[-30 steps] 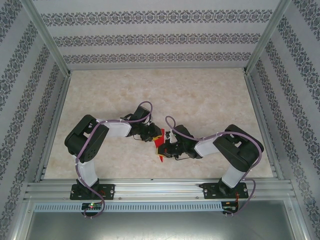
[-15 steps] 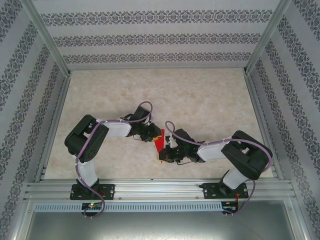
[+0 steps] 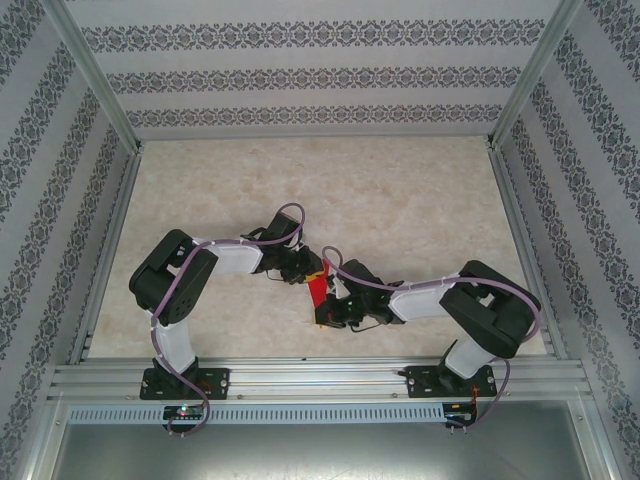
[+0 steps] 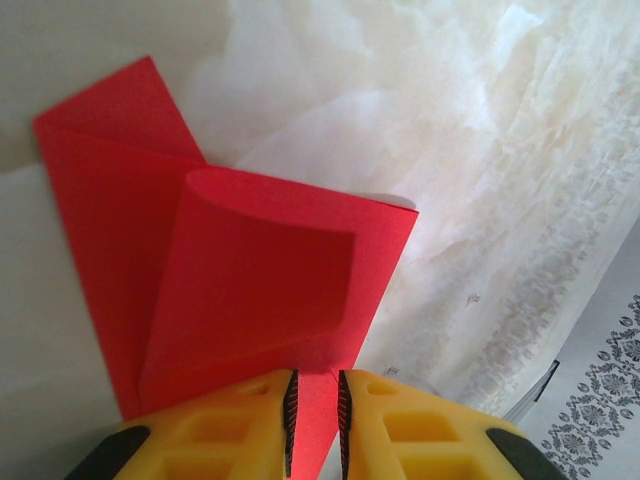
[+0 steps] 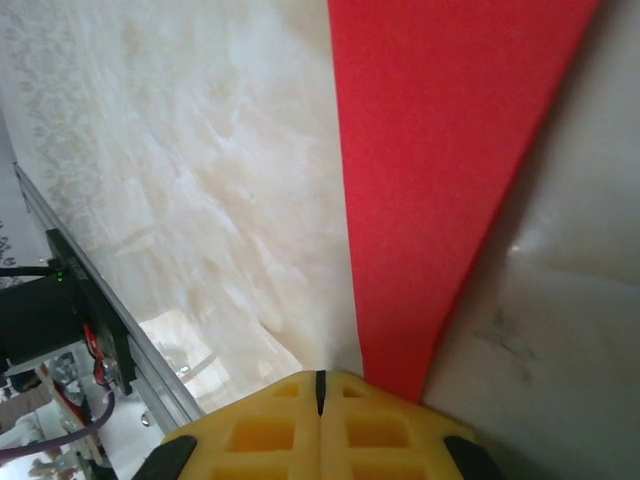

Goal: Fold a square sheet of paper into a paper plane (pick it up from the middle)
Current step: Fold the wing for the fifth time at the center of the table.

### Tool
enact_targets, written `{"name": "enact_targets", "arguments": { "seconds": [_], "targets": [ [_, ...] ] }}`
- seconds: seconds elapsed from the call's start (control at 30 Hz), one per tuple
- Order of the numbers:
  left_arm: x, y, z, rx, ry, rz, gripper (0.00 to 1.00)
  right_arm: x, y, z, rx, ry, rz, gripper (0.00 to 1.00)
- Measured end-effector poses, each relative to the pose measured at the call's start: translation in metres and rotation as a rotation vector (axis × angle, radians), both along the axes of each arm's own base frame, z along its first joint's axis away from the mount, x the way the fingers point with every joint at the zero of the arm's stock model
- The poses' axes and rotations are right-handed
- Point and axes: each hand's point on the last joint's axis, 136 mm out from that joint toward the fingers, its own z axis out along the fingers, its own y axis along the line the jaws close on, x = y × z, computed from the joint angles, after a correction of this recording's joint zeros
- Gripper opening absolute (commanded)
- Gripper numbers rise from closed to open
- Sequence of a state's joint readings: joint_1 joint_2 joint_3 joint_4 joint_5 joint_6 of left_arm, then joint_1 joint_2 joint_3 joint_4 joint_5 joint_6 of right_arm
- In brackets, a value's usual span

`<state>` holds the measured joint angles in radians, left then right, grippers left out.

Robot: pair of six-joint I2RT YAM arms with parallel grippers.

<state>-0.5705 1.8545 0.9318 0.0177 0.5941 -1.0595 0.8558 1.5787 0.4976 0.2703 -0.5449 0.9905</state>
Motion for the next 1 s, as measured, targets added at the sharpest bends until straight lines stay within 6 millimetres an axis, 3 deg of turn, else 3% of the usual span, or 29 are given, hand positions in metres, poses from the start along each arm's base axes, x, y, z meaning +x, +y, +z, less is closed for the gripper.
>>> {"name": "enact_targets", "arguments": {
  "seconds": [0.13, 0.37, 0.5, 0.67, 0.8, 0.9, 1.0],
  "targets": [
    [0.0, 0.0, 0.0, 0.0, 0.002, 0.002, 0.22, -0.009, -0.006, -0.003, -0.028, 0.016, 0.009, 0.0],
    [0.0, 0.0, 0.0, 0.0, 0.002, 0.002, 0.22, -0.01, 0.002, -0.003, 0.018, 0.01, 0.029, 0.0],
    [0.0, 0.0, 0.0, 0.0, 0.002, 0.002, 0.22, -0.008, -0.007, 0.003, 0.004, 0.01, 0.002, 0.0],
    [0.0, 0.0, 0.0, -0.001, 0.002, 0.002, 0.22, 0.026, -0.019, 0.041, 0.083, -0.066, -0.098, 0.01],
    [0.0, 0.0, 0.0, -0.001, 0.002, 0.002, 0.22, 0.043, -0.009, 0.056, 0.11, -0.094, -0.111, 0.01],
    [0.0, 0.0, 0.0, -0.001, 0.002, 0.002, 0.22, 0.052, 0.0, 0.049, 0.108, -0.083, -0.12, 0.01],
    [0.0, 0.0, 0.0, -0.001, 0.002, 0.002, 0.22, 0.053, 0.004, 0.026, 0.079, -0.031, -0.124, 0.01]
  ]
}}
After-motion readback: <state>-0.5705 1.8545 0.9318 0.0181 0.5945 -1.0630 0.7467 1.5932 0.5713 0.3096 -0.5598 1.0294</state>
